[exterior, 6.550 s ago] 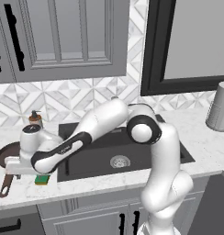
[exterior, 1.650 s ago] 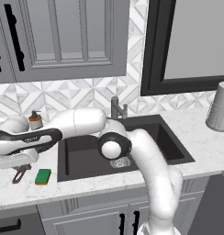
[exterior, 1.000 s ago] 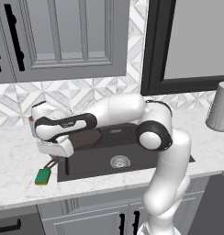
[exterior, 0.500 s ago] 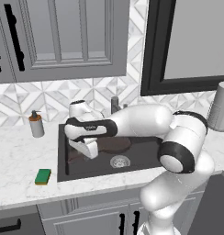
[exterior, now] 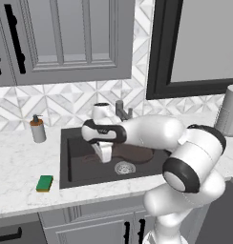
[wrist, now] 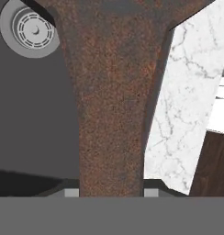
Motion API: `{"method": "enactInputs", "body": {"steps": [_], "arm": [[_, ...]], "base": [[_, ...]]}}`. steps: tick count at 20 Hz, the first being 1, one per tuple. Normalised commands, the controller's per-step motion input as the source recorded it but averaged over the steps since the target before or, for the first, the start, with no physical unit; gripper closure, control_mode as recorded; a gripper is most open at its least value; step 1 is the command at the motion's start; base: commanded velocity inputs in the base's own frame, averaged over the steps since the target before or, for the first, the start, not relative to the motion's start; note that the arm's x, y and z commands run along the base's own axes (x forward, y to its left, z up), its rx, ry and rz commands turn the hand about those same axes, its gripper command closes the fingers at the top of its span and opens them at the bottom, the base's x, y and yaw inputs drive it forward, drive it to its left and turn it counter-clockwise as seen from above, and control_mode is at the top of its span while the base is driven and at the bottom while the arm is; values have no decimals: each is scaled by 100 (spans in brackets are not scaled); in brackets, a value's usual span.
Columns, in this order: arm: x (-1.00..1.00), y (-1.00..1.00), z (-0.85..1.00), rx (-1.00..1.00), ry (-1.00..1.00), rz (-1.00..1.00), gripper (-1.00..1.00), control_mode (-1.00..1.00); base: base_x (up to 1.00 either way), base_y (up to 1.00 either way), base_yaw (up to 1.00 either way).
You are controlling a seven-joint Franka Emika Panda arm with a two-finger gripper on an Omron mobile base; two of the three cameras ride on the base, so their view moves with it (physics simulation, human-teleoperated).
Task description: Pick the pan and sponge and place them into the sink. Then turn on the water.
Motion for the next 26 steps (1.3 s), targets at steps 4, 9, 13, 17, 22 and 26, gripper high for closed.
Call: {"method": "enactInputs", "body": {"steps": [4,9,13,17,22,26], "arm": [[45,-7,-10,0,2,-6,100,-100],[43,0,-28,0,2,0,100,-100],[34,0,-49,0,3,0,100,-100],[27,1,-65,0,1,0,100,-100],[24,14,-48,-3,0,0,100,-100],[12,25,-40,-3,0,0,100,-100]], "base": [[0,0,0],[0,0,0],[0,0,0],[0,0,0],[0,0,0],[0,0,0]]}}
